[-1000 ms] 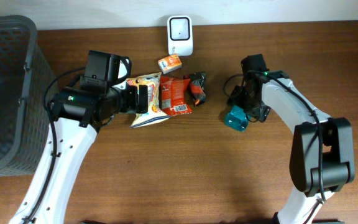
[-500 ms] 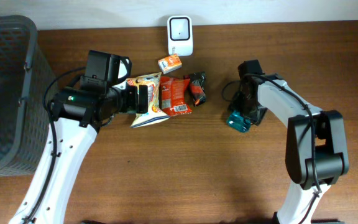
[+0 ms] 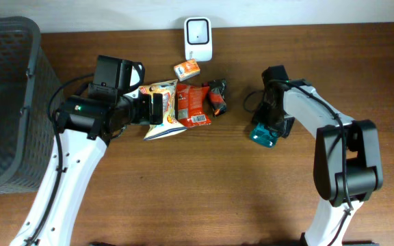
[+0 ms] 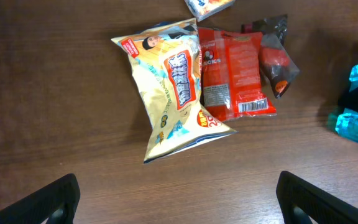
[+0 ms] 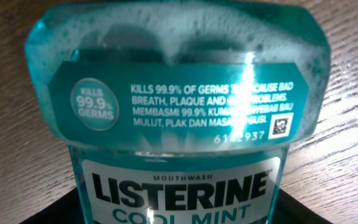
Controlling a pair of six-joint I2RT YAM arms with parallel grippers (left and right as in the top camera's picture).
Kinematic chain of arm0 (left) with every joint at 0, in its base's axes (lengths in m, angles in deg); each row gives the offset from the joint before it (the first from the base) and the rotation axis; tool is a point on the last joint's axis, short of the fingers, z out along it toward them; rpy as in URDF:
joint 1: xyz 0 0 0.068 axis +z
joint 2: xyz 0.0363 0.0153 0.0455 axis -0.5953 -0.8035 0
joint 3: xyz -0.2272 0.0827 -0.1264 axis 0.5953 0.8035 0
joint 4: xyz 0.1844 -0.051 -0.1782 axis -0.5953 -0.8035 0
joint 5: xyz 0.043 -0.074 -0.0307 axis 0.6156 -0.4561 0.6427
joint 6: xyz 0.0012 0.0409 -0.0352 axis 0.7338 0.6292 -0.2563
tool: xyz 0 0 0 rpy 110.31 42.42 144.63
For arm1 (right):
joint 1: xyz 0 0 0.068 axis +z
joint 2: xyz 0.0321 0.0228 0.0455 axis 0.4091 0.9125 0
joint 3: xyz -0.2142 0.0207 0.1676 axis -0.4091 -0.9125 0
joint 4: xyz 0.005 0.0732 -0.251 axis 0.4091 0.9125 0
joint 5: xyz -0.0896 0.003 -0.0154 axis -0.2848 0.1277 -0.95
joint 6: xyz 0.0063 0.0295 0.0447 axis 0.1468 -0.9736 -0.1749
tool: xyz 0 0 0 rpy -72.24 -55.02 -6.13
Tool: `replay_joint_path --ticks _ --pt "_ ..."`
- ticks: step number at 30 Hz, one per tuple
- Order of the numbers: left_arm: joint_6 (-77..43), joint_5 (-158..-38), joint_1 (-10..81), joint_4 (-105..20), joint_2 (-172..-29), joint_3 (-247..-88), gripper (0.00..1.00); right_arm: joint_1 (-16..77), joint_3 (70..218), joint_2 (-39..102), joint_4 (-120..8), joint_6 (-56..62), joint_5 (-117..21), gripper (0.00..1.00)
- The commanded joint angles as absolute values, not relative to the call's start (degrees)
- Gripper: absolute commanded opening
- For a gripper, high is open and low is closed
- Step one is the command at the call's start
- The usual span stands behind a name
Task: Scan the item barcode
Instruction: 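Hold the bottle's barcode up in front of the scanner with the right gripper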
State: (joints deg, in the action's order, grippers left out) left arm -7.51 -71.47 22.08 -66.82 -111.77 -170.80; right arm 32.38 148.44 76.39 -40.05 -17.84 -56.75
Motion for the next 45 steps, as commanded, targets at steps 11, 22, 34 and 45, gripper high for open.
replay_joint_path --ticks 11,22,34,45 --pt "-7.16 -71.06 22.06 -66.89 -111.86 -171.15 0.99 35.18 168.5 76.67 -50.13 -8.53 -52.05 0.6" --pt "-7.16 -71.06 22.06 -66.89 -111.86 -171.15 0.99 46.43 168.5 81.11 -79.13 -1.08 -62.32 0.55" --pt "-7.16 -71.06 22.01 -66.89 -111.86 -171.15 0.99 48.84 176.59 88.37 -92.25 0.28 -68.0 0.54" --pt "-7.16 -71.06 21.95 -66.89 -111.86 -171.15 0.99 48.84 176.7 95.43 -100.71 -5.8 -71.68 0.54"
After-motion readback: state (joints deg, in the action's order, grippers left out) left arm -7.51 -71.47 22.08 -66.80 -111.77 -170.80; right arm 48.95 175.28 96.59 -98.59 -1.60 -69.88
